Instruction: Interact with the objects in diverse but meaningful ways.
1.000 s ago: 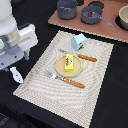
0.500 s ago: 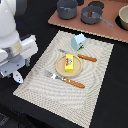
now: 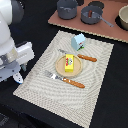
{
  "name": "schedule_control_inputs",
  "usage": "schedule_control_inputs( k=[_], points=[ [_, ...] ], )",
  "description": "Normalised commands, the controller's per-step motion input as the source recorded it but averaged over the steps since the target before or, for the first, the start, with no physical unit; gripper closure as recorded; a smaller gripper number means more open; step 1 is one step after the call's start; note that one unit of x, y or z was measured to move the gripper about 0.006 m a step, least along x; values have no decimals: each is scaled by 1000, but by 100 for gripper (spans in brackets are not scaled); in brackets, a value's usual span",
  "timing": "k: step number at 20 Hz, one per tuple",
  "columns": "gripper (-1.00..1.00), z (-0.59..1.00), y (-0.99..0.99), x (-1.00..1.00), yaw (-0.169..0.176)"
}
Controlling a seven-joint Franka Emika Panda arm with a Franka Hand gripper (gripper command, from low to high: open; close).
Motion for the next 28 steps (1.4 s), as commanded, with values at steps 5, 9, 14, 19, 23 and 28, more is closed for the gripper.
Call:
schedule_control_inputs(
  k=[5,9,14,19,23,28],
  points=[
    [100,-382,-185,-235,0],
    [100,-354,-149,-185,0],
    [100,-314,-131,-142,0],
    [100,-31,-119,-221,-3],
    [100,798,72,-206,-28],
    [100,1000,448,277,0]
  ],
)
